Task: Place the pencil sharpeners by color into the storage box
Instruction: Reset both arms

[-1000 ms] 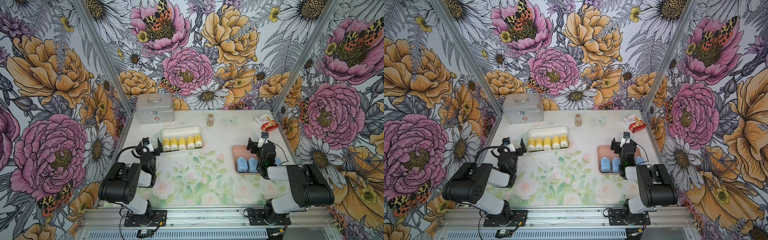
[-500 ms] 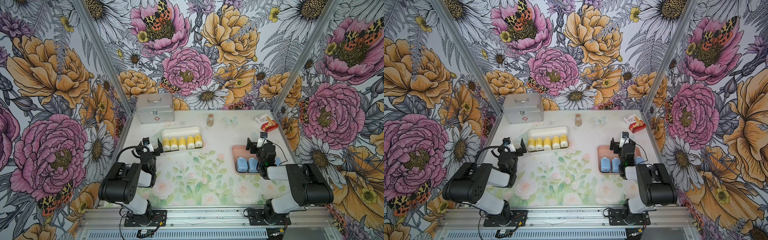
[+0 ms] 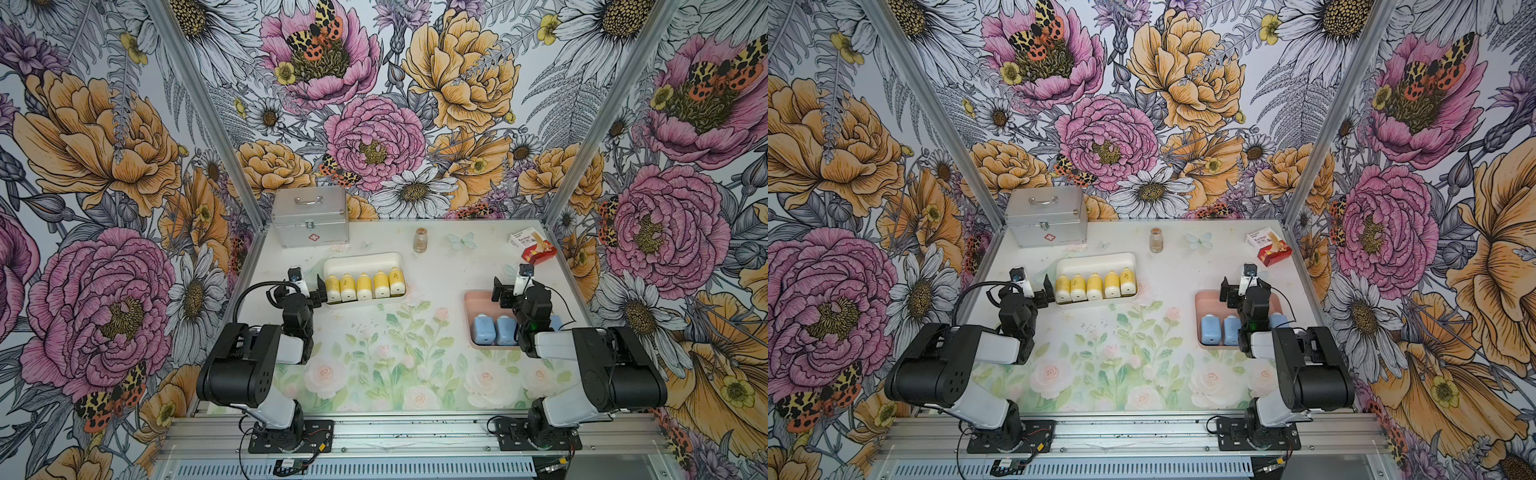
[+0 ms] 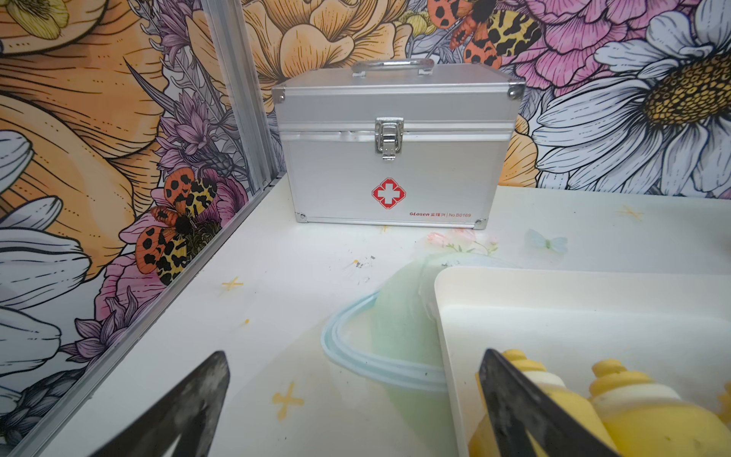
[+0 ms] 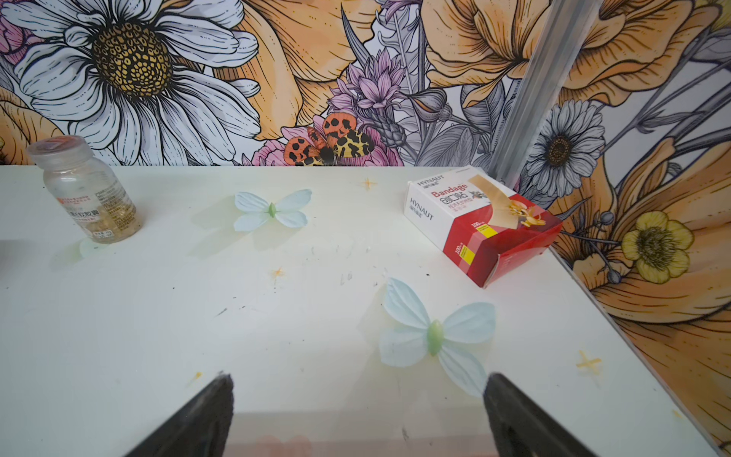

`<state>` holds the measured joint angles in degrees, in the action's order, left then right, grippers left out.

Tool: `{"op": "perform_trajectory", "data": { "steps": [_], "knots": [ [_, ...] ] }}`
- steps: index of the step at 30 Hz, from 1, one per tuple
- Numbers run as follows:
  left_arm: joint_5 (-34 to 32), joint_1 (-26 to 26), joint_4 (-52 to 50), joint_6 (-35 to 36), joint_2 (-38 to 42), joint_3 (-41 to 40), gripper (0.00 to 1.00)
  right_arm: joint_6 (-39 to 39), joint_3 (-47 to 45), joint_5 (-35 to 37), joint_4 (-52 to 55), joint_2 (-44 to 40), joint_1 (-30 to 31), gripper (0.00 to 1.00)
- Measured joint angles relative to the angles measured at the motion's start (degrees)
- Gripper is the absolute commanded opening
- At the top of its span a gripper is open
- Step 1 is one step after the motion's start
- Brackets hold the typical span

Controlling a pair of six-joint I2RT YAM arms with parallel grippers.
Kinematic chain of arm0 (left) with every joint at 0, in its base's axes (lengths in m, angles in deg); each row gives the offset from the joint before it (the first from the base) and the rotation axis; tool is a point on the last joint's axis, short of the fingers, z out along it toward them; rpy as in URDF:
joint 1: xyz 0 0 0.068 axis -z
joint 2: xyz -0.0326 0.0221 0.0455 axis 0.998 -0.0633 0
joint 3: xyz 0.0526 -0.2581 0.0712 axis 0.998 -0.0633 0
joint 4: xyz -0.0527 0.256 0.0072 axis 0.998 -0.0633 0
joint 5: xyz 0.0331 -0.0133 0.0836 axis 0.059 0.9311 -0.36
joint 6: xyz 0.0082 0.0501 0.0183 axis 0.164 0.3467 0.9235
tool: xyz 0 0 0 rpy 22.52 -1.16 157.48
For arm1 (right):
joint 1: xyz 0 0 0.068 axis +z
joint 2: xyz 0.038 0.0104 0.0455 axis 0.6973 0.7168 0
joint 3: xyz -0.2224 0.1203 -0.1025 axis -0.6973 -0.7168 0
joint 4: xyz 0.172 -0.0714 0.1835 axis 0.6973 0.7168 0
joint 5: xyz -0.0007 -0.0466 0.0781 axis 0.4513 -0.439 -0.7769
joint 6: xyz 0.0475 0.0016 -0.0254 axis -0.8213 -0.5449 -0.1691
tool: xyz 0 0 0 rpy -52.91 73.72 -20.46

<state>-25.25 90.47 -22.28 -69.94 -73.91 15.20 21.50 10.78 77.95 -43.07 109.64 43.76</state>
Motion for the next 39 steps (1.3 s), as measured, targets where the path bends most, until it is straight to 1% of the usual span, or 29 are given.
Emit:
{"op": "perform_trajectory", "data": {
  "steps": [11, 39],
  "knots": [
    [3.0, -2.8, -5.2, -1.9, 0.2, 2.1, 0.99, 0.0, 0.4, -0.4, 0.5, 0.0, 0.0, 1.0],
    [3.7, -2.8, -6.1, -2.6, 0.2, 2.1, 0.99, 0.0, 0.4, -0.4, 0.5, 0.0, 0.0, 1.0]
  ]
}}
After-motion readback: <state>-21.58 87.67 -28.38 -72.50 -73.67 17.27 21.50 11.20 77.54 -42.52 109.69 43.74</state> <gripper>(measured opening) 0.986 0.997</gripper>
